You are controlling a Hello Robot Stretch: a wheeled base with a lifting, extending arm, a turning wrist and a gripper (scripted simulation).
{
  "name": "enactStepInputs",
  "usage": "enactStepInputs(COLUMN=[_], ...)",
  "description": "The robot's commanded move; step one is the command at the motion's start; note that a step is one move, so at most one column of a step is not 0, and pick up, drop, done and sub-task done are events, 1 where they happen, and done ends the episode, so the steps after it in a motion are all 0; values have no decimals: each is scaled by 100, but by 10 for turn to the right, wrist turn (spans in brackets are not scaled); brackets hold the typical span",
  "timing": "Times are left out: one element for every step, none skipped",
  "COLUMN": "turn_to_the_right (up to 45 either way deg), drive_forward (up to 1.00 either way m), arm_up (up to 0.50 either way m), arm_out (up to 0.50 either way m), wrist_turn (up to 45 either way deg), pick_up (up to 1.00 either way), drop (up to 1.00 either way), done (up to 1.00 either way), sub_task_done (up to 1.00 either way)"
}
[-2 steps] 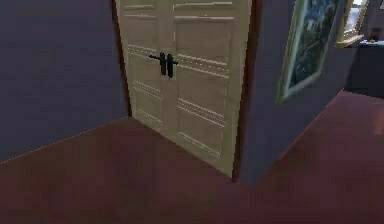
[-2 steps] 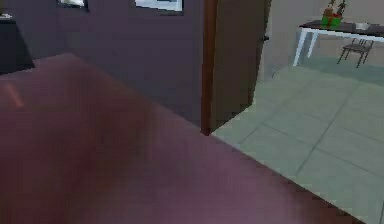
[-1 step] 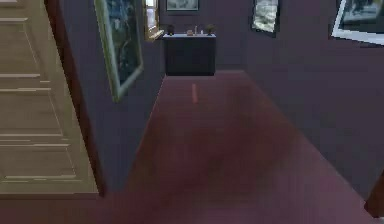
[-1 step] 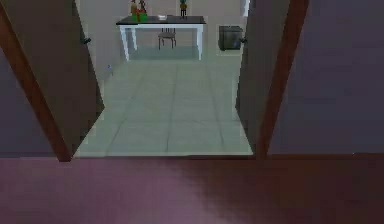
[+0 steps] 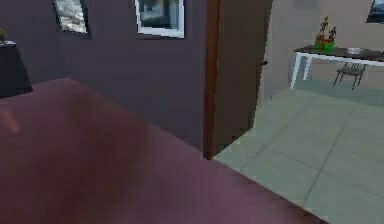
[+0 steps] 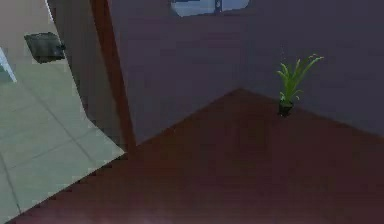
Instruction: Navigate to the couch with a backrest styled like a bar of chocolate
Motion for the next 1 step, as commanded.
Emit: enactStepInputs(turn_to_the_right=[390], drive_forward=[0], arm_up=[0], arm_out=[0], wrist_turn=[0], pick_up=[0], drop=[0], done=[0], sub_task_done=[0])
